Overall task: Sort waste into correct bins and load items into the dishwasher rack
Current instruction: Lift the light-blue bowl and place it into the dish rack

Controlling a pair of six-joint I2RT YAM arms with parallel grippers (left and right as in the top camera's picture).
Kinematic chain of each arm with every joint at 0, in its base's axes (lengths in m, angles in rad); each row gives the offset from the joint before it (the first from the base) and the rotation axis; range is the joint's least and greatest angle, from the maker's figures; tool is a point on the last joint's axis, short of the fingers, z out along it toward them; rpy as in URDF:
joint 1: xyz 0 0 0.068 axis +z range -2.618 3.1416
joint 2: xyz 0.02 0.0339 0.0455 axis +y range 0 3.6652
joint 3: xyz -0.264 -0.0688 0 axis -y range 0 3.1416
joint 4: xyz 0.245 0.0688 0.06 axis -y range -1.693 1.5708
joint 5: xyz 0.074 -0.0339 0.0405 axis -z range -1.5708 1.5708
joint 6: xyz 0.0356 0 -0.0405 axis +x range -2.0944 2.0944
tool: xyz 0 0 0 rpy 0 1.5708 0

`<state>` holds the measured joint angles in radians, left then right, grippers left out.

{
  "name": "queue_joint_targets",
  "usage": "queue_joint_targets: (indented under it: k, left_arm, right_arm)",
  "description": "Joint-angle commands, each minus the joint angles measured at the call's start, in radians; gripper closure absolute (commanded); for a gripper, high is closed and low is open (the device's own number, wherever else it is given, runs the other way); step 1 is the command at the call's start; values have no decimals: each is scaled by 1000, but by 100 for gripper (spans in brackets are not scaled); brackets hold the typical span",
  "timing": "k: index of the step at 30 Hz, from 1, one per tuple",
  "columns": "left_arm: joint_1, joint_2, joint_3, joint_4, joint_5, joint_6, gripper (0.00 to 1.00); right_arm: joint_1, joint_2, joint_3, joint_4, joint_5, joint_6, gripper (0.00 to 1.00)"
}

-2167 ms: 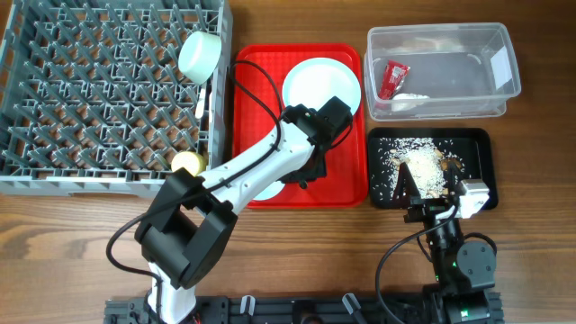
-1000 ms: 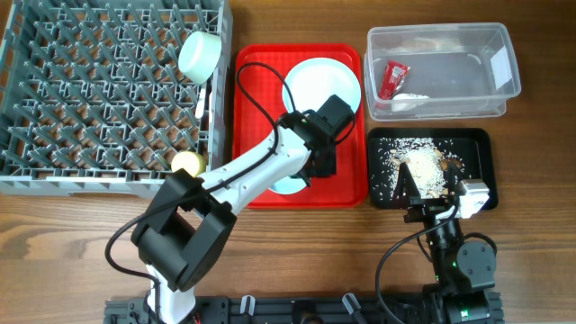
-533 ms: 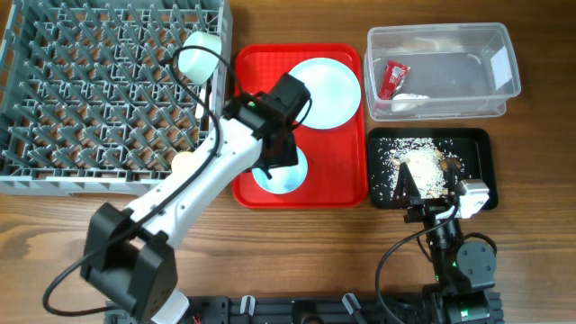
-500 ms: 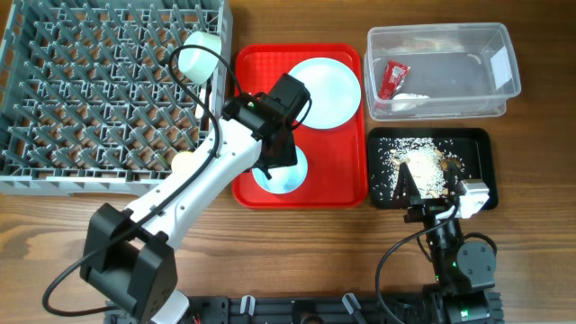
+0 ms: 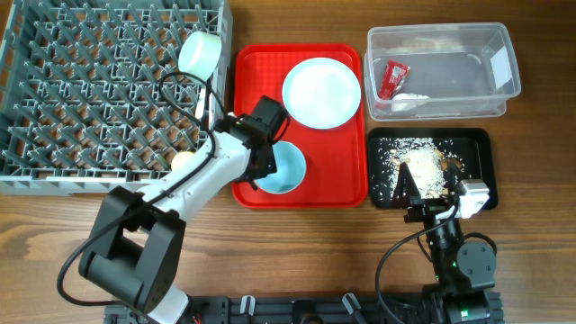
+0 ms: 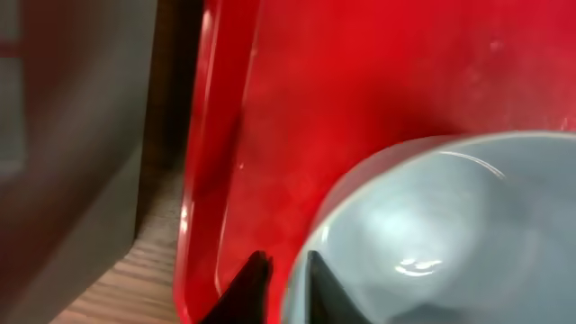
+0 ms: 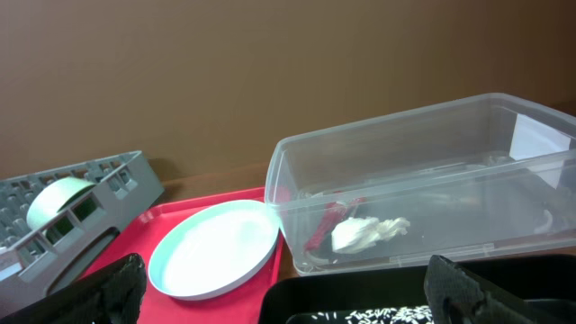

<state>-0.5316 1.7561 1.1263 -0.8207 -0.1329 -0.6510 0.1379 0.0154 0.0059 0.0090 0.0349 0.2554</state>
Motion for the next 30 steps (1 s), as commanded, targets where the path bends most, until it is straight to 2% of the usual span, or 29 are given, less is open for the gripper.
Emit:
queue_joint_targets:
  k: [1, 6, 8, 16, 17, 21, 23, 27, 30]
  left_arm:
    - [3, 8, -3, 18, -3, 43, 96]
    - [3, 1, 5, -2, -3, 48, 96]
    - [4, -20, 37, -49, -20, 84, 96]
    - [3, -158, 369, -410, -451, 68, 96]
    - [3, -178, 423, -462, -544, 68, 96]
    - [5, -186, 432, -539, -859, 69, 96]
    - [6, -177, 431, -550, -964, 68, 96]
    - [19, -140, 426, -549, -1035, 61, 96]
    - [39, -93, 388, -549, -1191, 1, 96]
  right_arm:
    - [-7, -11, -1, 5, 17, -16, 0]
    - [-7, -11, -1, 5, 17, -16, 0]
    - [-7, -11, -1, 5, 17, -16, 0]
    - [-7, -11, -1, 5, 17, -16, 0]
    - [-7, -11, -1, 5, 17, -17, 0]
    - [-7, -11, -1, 5, 17, -17, 0]
    - [-7, -11, -1, 5, 17, -16, 0]
    - [-7, -11, -1, 5, 17, -16, 0]
    - [-7, -11, -1, 5, 17, -17, 0]
